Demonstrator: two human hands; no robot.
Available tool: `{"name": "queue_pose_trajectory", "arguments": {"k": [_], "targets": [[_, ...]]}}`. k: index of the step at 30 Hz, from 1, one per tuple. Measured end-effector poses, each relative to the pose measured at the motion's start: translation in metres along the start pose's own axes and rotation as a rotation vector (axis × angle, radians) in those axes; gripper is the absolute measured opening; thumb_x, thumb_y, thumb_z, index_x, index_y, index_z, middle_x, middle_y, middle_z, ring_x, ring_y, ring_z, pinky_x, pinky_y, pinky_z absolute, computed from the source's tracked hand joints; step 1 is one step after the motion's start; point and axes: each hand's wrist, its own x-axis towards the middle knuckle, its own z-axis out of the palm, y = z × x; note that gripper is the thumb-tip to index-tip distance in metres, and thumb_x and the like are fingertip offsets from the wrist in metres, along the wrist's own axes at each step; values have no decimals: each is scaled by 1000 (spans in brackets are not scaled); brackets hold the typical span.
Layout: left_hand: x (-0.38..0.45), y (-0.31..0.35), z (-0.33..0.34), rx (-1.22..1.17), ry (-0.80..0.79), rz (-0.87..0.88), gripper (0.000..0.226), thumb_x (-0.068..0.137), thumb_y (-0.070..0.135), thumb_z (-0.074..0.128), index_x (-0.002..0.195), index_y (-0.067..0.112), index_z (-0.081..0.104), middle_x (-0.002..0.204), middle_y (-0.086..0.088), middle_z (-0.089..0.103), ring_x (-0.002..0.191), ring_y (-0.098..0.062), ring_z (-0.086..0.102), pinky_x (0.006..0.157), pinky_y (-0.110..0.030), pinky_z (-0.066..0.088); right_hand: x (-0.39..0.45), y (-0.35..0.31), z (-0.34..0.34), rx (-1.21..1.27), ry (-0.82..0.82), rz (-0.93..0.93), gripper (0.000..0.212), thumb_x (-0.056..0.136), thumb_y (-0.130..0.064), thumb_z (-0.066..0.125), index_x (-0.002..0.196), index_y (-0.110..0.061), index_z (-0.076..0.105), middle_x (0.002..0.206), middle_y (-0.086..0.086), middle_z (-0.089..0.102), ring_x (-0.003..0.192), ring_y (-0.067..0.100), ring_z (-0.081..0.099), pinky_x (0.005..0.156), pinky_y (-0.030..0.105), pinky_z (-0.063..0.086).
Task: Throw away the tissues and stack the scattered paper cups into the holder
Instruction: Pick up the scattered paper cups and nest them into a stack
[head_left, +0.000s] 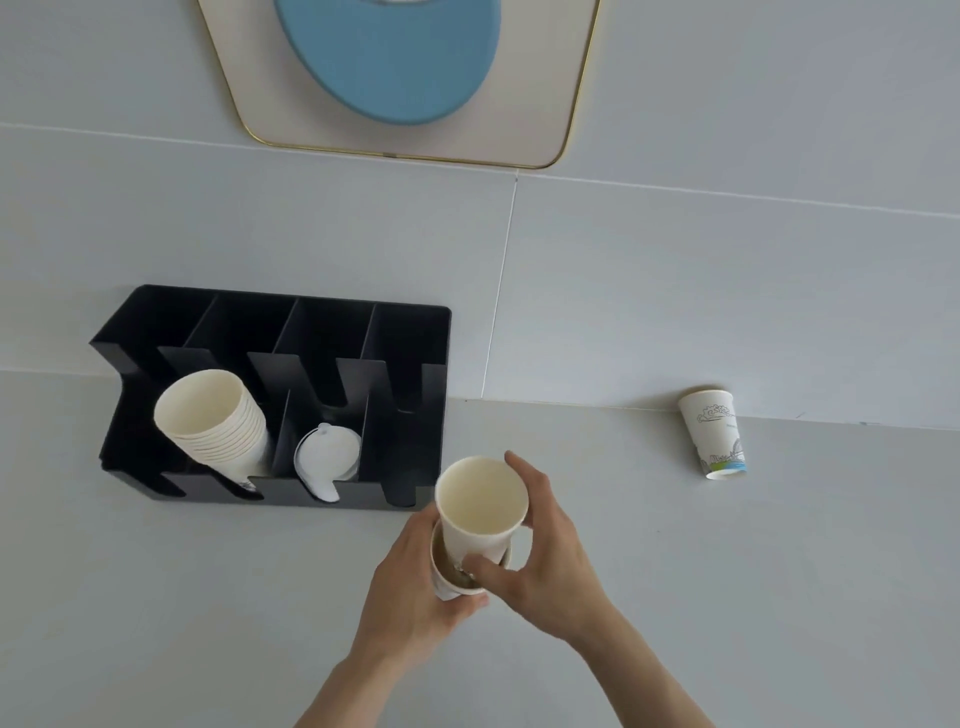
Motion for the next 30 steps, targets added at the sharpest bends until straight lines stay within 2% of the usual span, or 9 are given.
{"name": "queue_pose_trajectory", "arguments": {"k": [4, 7, 9, 12, 16, 20, 22, 25, 30], "targets": [[-4, -7, -8, -16, -6, -2, 109, 54, 56, 85, 143, 51, 22, 136, 32, 48, 119, 2, 54, 89, -22, 51, -12, 15, 14, -90, -62, -28, 99, 72, -53, 83, 151, -33, 28, 141, -17, 47, 127, 3, 49, 103, 35, 50], [-7, -11, -12, -8, -37, -1, 122, 52, 61, 84, 148, 50, 9, 134, 28, 48, 115, -5, 57, 88, -27, 54, -17, 20, 21, -104, -89, -10, 92, 78, -63, 75, 153, -33, 31, 138, -21, 49, 124, 0, 51, 99, 33, 52], [-8, -12, -14, -30, -41, 8, 123, 52, 65, 86, 148, 50, 10, 137, 29, 45, 119, -1, 53, 89, -25, 52, -17, 23, 25, -134, -82, -13, 86, 82, -63, 71, 153, -34, 32, 135, -21, 51, 121, 1, 53, 96, 33, 53], [-10, -11, -15, -25, -47, 37, 110, 56, 66, 84, 145, 52, 21, 137, 34, 39, 121, 7, 47, 85, -15, 44, -15, 26, 28, -139, -75, 0, 82, 82, -61, 71, 151, -35, 35, 133, -21, 53, 118, -1, 54, 95, 32, 53], [-8, -12, -14, 3, -33, 41, 98, 61, 60, 83, 142, 48, 29, 136, 29, 44, 118, 3, 50, 84, -14, 43, -13, 30, 28, -183, -86, -17, 81, 83, -63, 69, 151, -35, 35, 134, -18, 53, 117, 3, 55, 96, 31, 53], [-9, -13, -12, 0, -35, 34, 98, 59, 63, 82, 140, 51, 29, 136, 33, 42, 116, 12, 46, 83, -13, 43, -13, 33, 21, -155, -117, -14, 81, 82, -61, 72, 150, -34, 38, 134, -18, 55, 117, -1, 56, 93, 25, 53], [-7, -12, -11, 7, -33, 26, 101, 57, 60, 85, 140, 52, 29, 135, 33, 42, 115, 16, 45, 84, -16, 44, -12, 36, 10, -106, -72, 18, 75, 81, -60, 74, 145, -32, 47, 129, -18, 59, 111, -1, 60, 89, 24, 55], [-1, -9, -5, 13, -27, 20, 103, 55, 52, 89, 140, 51, 31, 135, 31, 45, 117, 14, 44, 85, -20, 44, -6, 55, -21, -34, 100, 129, 50, 84, -43, 78, 130, -29, 61, 113, -15, 68, 95, 2, 69, 80, 27, 59], [11, 2, 17, 9, -34, 34, 102, 55, 47, 92, 139, 50, 35, 137, 33, 44, 121, 13, 43, 92, -23, 43, 15, 110, -89, -121, 353, 311, 27, 85, -23, 80, 110, -28, 70, 94, -11, 72, 76, 2, 68, 74, 36, 60]]}}
